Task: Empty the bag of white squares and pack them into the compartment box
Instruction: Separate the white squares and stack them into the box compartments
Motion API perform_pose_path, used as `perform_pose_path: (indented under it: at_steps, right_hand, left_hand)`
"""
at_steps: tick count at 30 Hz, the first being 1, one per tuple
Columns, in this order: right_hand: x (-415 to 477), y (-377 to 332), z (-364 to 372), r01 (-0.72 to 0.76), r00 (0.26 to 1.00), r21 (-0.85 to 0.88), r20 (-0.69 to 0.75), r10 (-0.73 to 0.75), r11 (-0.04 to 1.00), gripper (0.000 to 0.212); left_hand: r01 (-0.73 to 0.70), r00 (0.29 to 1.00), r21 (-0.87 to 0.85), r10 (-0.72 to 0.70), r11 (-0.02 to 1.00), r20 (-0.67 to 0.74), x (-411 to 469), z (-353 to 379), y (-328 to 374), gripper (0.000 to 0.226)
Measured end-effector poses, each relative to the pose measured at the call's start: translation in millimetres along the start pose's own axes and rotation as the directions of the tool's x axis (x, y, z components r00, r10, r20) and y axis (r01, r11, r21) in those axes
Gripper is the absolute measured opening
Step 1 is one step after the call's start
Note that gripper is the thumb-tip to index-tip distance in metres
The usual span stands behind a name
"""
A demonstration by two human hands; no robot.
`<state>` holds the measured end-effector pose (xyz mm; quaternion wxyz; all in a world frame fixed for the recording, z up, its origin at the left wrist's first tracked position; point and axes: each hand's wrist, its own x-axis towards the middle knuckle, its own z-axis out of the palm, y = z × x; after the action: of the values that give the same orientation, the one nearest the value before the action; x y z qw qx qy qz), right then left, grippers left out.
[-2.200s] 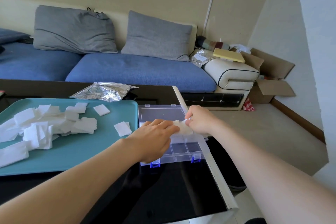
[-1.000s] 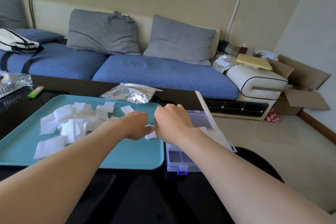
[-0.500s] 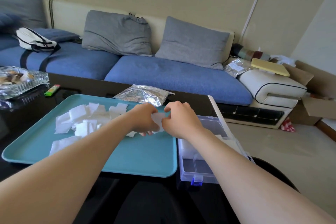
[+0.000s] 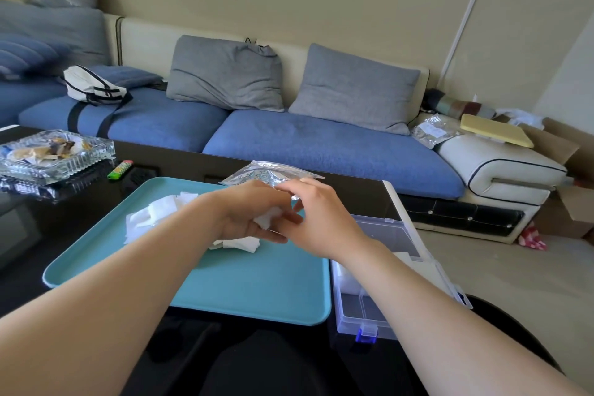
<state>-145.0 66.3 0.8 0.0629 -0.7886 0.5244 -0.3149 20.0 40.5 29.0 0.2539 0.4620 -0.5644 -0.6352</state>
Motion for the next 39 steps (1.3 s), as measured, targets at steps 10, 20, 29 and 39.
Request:
perform_pose_path:
  at_steps: [10, 20, 29, 39]
  right_hand:
    - [1, -24, 22, -0.388, 0.911, -0.079, 0.116, 0.395, 0.918, 0.055]
    - [7, -44, 63, -0.099, 0.900, -0.266, 0.388, 0.200, 0.959, 0.047]
    - [20, -35, 64, -0.174, 0.905, -0.278, 0.334, 0.265, 0.945, 0.020]
    - [18, -21, 22, -0.516, 0.849, 0.257, 0.026, 0.528, 0.817, 0.025]
  left_hand:
    - [-0.035, 0.870, 0.216, 0.136, 0.976, -0.473, 5, -18, 1, 0.023]
    - [0.100, 0.924, 0.081, -0.062, 0.992, -0.376, 0, -48, -7, 0.036]
    - [-0.001, 0.916, 0.102, 0.042, 0.995, -0.398, 8, -59, -11, 0.039]
    - [-0.069, 0.939, -0.042, 0.051, 0.997, -0.339, 4, -43, -7, 0.049]
